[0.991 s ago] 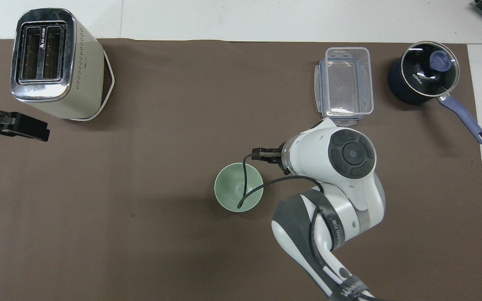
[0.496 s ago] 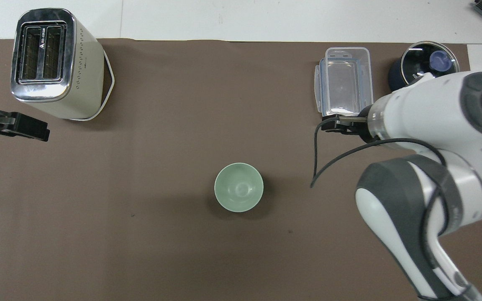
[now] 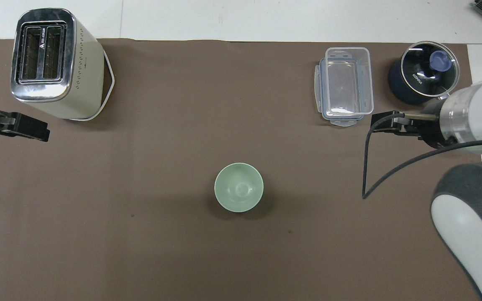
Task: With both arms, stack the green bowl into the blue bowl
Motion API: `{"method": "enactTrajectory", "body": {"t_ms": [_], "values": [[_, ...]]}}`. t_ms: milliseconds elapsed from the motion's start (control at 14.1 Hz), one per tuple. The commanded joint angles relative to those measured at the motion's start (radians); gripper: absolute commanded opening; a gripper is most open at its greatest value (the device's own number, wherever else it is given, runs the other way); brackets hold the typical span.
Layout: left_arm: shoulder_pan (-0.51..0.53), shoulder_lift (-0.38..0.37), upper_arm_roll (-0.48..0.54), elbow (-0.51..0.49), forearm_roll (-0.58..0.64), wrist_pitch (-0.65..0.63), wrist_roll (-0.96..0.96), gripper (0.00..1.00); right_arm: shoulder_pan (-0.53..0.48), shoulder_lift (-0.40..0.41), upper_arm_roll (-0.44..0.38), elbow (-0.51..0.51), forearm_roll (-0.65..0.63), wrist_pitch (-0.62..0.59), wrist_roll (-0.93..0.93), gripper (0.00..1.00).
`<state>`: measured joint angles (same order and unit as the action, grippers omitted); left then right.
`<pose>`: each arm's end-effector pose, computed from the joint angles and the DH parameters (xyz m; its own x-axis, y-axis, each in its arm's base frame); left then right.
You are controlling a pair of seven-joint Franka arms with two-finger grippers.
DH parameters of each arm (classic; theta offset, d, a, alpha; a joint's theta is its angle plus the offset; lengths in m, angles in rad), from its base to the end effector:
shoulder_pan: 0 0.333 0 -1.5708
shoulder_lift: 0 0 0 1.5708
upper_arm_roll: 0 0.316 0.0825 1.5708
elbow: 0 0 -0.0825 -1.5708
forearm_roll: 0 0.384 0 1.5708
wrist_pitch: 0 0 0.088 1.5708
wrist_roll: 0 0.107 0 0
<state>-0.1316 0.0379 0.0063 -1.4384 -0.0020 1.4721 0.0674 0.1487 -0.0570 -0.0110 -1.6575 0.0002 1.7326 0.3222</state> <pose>0.5521 -0.0698 0.6566 0.9814 -0.1917 -0.0041 -0.1917 -0.9815 0.0020 0.5468 0.0756 0.6298 0.9749 -0.1847 0.1247 -0.1807 -0.9826 -0.0425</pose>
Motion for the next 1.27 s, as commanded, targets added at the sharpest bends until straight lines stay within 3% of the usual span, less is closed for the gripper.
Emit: {"method": "enactTrajectory", "body": {"t_ms": [0,425,637,1204], "values": [[0.027,-0.020,-0.008,-0.020,0.005,-0.012,0.020,1.00,-0.037,0.012,0.002,0.088,-0.017,-0.097,-0.026,1.00],[0.061,-0.023,-0.008,-0.016,-0.033,-0.013,0.071,1.00,-0.083,-0.069,-0.035,0.090,-0.005,-0.188,-0.038,1.00],[0.061,-0.038,-0.011,-0.028,-0.021,-0.033,0.074,1.00,-0.089,-0.069,-0.043,0.044,-0.015,-0.174,-0.187,1.00],[0.058,-0.067,-0.012,-0.065,-0.016,-0.029,0.071,1.00,-0.095,-0.047,-0.047,0.059,-0.029,-0.188,-0.224,1.00]]}}
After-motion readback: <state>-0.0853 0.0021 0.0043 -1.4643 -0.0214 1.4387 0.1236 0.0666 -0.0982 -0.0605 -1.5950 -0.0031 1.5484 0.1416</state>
